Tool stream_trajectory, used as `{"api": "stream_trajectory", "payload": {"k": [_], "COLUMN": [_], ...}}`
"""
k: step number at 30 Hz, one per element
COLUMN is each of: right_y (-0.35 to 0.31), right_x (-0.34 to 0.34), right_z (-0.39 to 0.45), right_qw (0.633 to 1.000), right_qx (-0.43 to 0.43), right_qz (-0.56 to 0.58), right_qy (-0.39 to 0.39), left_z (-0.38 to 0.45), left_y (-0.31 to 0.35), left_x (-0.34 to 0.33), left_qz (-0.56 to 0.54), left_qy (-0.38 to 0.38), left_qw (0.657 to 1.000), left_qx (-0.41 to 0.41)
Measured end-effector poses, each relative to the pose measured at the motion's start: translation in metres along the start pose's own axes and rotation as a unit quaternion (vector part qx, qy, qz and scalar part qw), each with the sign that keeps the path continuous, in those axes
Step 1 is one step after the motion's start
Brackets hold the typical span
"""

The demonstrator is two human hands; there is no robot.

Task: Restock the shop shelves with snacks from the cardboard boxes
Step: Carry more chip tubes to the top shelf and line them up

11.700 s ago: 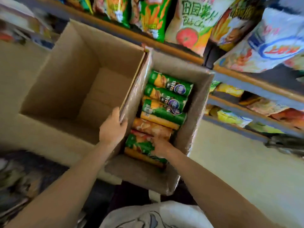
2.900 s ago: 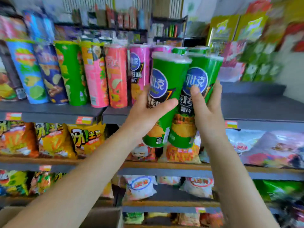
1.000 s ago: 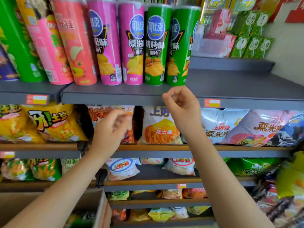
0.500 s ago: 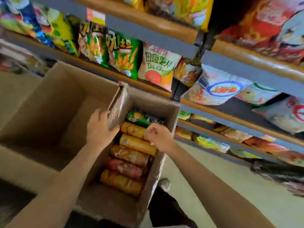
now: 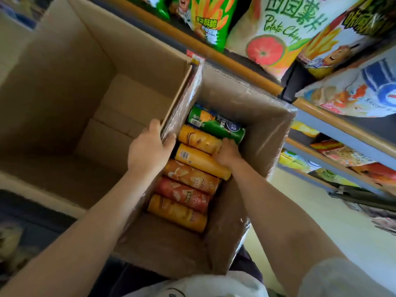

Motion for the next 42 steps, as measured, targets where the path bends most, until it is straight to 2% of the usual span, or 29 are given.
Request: {"api": "stream_trajectory", "payload": {"k": [5, 7, 12, 15, 19, 20, 22, 23, 24, 25, 26, 28, 30, 32, 36, 38, 42], "right_y": [-0.001, -0.003, -0.005, -0.008, -0.027, -0.034, -0.044, -0.049, -0.052, -0.054, -0.057, -0.056, -0.049, -0.042, -0.022, -0.012, 0.014], "right_x": [-0.002, 0.003, 0.008, 0.025, 0.063, 0.073, 0.091, 0.098, 0.105, 0.110, 0.113, 0.112, 0.103, 0.083, 0.036, 0.008, -0.045], "right_z": [0.018, 0.023, 0.011, -0.009, -0.061, -0.077, -0.105, -0.116, -0.125, -0.131, -0.135, -0.133, -0.120, -0.100, -0.051, -0.028, -0.009], "right_qw": [0.977, 0.974, 0.981, 0.993, 0.995, 0.991, 0.977, 0.968, 0.959, 0.951, 0.944, 0.926, 0.914, 0.920, 0.953, 0.975, 0.997], "right_qx": [0.028, 0.025, 0.034, 0.035, 0.075, 0.093, 0.140, 0.163, 0.181, 0.192, 0.194, 0.171, 0.133, 0.100, -0.008, -0.018, -0.028], "right_qz": [-0.210, -0.227, -0.186, -0.108, 0.033, 0.041, 0.075, 0.108, 0.145, 0.182, 0.223, 0.315, 0.366, 0.370, 0.294, 0.216, -0.003], "right_qy": [0.008, 0.010, -0.030, -0.040, 0.054, 0.085, 0.144, 0.159, 0.163, 0.156, 0.143, 0.116, 0.110, 0.085, 0.066, 0.038, -0.071], "left_z": [0.000, 0.002, 0.000, 0.002, -0.002, -0.007, -0.027, -0.041, -0.055, -0.065, -0.072, -0.073, -0.065, -0.062, -0.063, -0.063, -0.068], "left_y": [0.002, 0.002, 0.005, 0.006, 0.004, 0.006, 0.019, 0.028, 0.037, 0.043, 0.046, 0.041, 0.029, 0.017, -0.009, -0.028, -0.055], "left_x": [0.000, -0.001, 0.000, 0.001, 0.006, 0.012, 0.021, 0.019, 0.014, 0.005, -0.007, -0.034, -0.055, -0.072, -0.100, -0.112, -0.125], "left_qz": [0.009, 0.006, 0.014, 0.022, -0.007, -0.004, -0.015, -0.038, -0.066, -0.092, -0.119, -0.187, -0.264, -0.299, -0.338, -0.329, -0.312], "left_qy": [0.015, 0.018, 0.036, 0.036, 0.035, 0.064, 0.118, 0.111, 0.072, 0.012, -0.056, -0.185, -0.283, -0.343, -0.345, -0.331, -0.338], "left_qw": [1.000, 1.000, 0.999, 0.998, 0.999, 0.996, 0.979, 0.967, 0.958, 0.956, 0.959, 0.954, 0.922, 0.887, 0.851, 0.840, 0.829], "left_qx": [-0.009, -0.016, -0.034, -0.038, -0.031, -0.056, -0.165, -0.228, -0.270, -0.277, -0.253, -0.144, -0.010, 0.076, 0.207, 0.277, 0.318]}}
Point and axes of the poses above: each hand's wrist, its own z-axis towards the middle knuckle, its own x-axis out of the back of the hand, y = z × x, the point moved 7 cm from there along z, towards the middle knuckle, and after that the axes turned 13 degrees about x, right-handed, at the moved point
